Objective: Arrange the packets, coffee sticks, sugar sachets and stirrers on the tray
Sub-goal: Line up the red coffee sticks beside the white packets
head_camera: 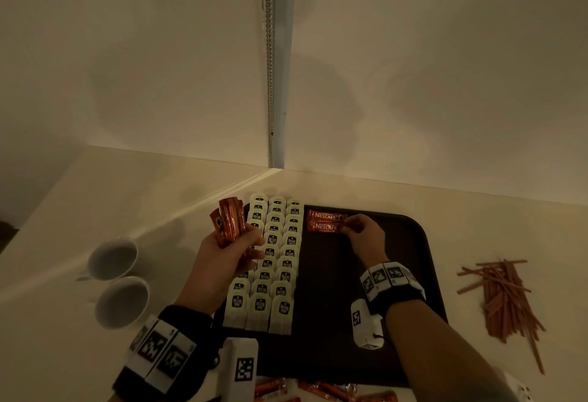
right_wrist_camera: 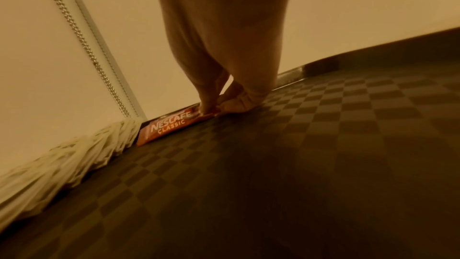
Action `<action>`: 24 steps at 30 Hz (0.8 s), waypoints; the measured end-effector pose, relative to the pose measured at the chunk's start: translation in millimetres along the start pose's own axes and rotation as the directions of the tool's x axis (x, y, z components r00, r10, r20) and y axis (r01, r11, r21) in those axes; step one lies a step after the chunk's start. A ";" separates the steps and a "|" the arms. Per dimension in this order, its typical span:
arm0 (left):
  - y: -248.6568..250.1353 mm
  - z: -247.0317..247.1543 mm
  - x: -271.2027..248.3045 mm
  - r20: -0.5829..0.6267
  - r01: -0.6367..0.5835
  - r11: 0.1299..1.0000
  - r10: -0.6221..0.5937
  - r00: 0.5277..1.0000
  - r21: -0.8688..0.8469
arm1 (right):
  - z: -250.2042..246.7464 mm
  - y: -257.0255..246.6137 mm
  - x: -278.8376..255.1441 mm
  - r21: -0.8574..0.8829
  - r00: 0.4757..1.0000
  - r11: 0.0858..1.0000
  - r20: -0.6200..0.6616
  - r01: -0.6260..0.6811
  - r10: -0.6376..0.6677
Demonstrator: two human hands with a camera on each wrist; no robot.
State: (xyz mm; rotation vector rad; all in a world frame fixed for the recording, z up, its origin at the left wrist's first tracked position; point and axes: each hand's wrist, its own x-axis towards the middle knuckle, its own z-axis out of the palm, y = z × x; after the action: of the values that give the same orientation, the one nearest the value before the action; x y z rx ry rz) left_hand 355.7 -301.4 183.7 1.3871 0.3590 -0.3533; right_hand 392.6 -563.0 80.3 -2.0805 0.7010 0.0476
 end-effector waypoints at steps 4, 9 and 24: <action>3.2 -0.2 0.1 0.015 0.042 0.996 -0.041 0.999 -0.074 | 4.2 0.4 2.0 -0.026 0.999 1.000 -0.043 0.009 -0.010; 7.6 1.2 0.1 0.045 0.063 0.992 -0.059 0.997 -0.110 | 10.3 4.8 7.0 -0.125 0.997 0.992 -0.067 0.026 -0.035; 15.9 10.6 4.5 0.088 -0.194 0.919 0.174 0.981 0.344 | -12.7 -91.1 -65.4 0.415 0.863 0.885 0.346 0.210 -0.368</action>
State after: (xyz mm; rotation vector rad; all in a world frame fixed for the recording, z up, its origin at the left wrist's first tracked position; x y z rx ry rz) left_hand 367.3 -309.6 197.3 1.7443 0.1181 -0.3088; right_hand 380.1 -504.2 175.7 -1.7123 0.1072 0.1716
